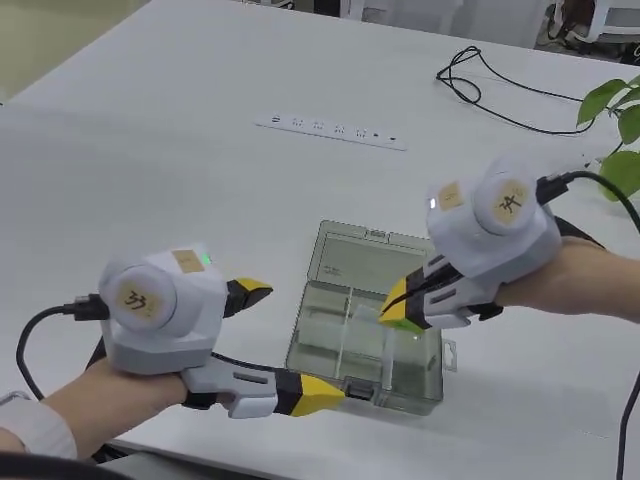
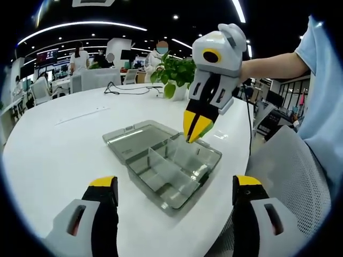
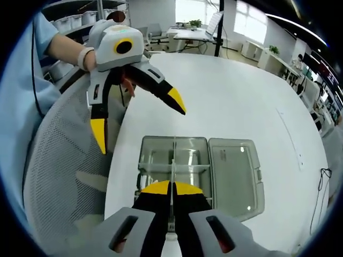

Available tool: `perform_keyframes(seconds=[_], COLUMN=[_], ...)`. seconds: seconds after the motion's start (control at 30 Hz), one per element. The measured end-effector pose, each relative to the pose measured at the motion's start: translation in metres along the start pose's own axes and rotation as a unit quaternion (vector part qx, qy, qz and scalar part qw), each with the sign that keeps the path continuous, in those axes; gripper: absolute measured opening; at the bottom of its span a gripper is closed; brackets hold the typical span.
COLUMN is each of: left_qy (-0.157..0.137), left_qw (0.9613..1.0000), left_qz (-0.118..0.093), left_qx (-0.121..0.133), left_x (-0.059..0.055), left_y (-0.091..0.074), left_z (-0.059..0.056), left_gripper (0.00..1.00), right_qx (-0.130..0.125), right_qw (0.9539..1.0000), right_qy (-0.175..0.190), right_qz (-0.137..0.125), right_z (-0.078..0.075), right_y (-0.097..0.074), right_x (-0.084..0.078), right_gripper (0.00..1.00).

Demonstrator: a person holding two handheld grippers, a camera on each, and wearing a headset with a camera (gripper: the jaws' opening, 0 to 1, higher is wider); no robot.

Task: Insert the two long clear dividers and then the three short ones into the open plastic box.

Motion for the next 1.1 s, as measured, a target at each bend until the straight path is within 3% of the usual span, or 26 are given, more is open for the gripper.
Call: perform_keyframes(seconds=[0.57,0.97,1.1], left_qy=[0.001,-0.001,-0.001], left_qw=[1.0000,1.0000,1.0000], left_qz=[0.001,-0.001,-0.004], left_qx=[-0.003,-0.002,-0.003], left_x=[-0.001,-0.001,0.001], left_y=[-0.001,-0.002,-0.001], left_z=[0.000,0.003,0.002], left_gripper=[0.89,0.88,0.88], right_qx=[0.012,0.020,0.016], right_qw=[0.9980,0.9969,0.9956], right_qy=[0.001,0.018,0.014], right_qz=[0.062,0.073,0.091], right_z=[0.001,0.001,0.003], right_y=[0.031,0.039,0.044], right_x=[-0.007,-0.010,-0.010], right_gripper=[0.02,0.02,0.01])
Point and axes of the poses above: the centre of the closed fingertips' face, and the gripper's own axes: y roughly forward along the fingers, z roughly to its left, x roughly out of its top, the point moved 6 cm from there along -y, roughly backward along the fingers, and after that the axes turned 15 degrees about -y, right-handed, at the moved point
